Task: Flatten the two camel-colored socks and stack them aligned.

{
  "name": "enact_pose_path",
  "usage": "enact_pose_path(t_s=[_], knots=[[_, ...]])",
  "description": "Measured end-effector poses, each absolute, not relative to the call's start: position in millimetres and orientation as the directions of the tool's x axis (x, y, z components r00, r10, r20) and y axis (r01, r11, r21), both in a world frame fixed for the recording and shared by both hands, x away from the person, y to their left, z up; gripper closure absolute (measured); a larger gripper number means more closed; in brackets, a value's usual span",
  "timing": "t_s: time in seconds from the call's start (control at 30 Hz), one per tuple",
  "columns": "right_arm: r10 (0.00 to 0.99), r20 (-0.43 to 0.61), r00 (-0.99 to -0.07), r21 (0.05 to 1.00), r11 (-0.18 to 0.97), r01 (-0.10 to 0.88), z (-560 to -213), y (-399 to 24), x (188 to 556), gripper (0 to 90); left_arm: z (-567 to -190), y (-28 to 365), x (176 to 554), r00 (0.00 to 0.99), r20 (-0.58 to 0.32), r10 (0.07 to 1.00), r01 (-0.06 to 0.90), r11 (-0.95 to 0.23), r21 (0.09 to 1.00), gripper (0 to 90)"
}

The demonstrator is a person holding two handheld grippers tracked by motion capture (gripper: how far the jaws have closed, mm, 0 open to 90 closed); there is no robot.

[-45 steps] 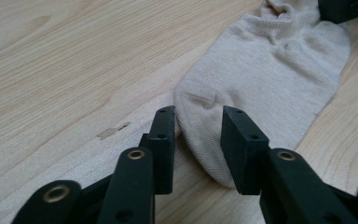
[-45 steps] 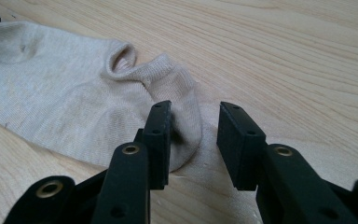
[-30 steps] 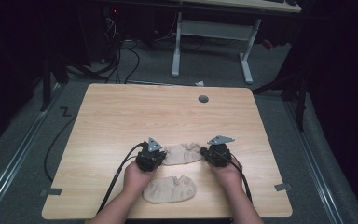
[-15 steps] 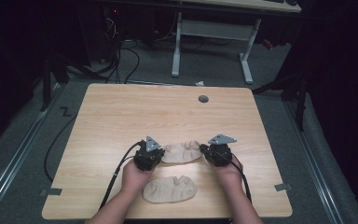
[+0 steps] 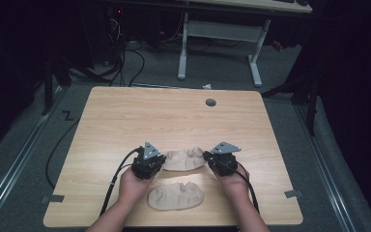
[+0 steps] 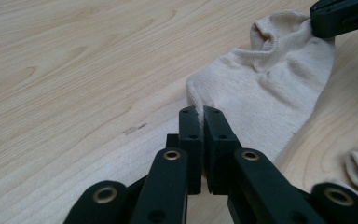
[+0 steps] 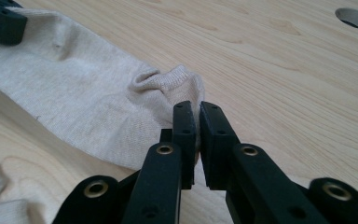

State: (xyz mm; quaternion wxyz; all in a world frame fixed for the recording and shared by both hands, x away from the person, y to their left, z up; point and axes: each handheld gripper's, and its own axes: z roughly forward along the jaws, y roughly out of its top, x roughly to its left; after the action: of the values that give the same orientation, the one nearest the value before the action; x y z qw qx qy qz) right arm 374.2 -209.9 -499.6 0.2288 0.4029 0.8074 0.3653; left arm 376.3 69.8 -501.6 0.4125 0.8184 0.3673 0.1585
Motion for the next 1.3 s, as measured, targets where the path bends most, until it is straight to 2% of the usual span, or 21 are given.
enact_pose_path(t_s=[0.73,1.07,1.3], knots=[[0.772,-0.112,-0.625,0.779,0.458,0.427,-491,-199,330,85.0,-490,89,338,0.717,-0.048,0.695,0.451,-0.411,0.793,86.8],[0.749,-0.113,-0.653,0.782,0.472,0.406,-487,-197,309,84.8,-490,103,318,0.739,-0.109,0.665,0.467,-0.388,0.794,86.7],[0.734,-0.106,-0.671,0.779,0.481,0.403,-488,-195,293,84.7,-488,110,303,0.752,-0.115,0.649,0.464,-0.398,0.791,86.6]])
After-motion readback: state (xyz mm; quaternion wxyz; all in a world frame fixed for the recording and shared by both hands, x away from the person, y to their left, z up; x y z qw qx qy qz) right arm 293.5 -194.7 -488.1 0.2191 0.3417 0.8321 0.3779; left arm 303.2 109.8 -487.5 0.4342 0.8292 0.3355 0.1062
